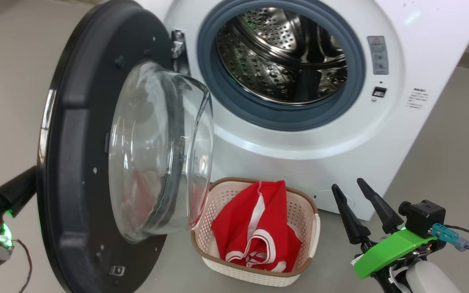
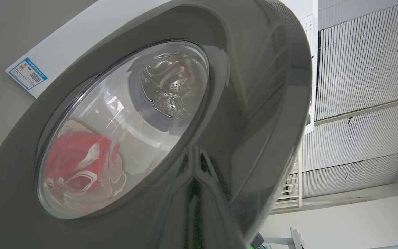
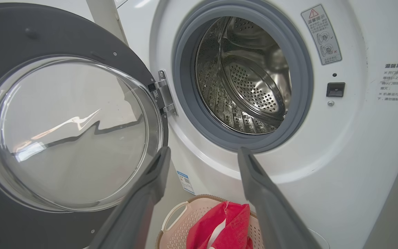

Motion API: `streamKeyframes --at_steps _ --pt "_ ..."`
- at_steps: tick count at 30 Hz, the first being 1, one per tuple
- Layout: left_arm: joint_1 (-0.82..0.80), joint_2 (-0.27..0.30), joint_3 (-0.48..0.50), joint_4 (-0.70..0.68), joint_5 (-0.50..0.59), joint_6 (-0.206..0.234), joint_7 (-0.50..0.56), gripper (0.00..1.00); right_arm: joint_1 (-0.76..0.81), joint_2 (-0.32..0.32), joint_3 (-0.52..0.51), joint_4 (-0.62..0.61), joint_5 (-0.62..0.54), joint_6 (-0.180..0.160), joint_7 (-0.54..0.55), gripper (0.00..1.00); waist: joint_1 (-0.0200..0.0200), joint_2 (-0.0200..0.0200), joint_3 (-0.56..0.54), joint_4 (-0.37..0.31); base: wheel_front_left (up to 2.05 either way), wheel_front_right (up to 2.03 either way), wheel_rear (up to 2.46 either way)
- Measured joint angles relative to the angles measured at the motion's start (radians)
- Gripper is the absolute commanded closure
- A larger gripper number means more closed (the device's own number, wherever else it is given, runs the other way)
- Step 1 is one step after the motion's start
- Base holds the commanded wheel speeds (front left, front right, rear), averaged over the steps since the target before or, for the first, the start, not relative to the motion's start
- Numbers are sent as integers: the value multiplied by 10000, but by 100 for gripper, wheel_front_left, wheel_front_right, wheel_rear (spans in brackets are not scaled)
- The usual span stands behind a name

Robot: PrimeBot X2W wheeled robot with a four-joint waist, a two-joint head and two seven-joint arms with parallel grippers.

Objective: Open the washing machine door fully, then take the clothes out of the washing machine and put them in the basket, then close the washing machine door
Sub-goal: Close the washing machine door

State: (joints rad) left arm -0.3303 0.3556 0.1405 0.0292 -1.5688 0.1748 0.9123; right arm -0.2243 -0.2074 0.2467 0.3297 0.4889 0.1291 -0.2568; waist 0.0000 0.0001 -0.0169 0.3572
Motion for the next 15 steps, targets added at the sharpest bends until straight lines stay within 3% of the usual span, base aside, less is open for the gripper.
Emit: streamKeyframes --at_steps 15 --pt "40 -393 -65 -723 -458 510 284 100 1 -6 -21 -2 0 0 0 0 0 0 58 -1236 0 0 0"
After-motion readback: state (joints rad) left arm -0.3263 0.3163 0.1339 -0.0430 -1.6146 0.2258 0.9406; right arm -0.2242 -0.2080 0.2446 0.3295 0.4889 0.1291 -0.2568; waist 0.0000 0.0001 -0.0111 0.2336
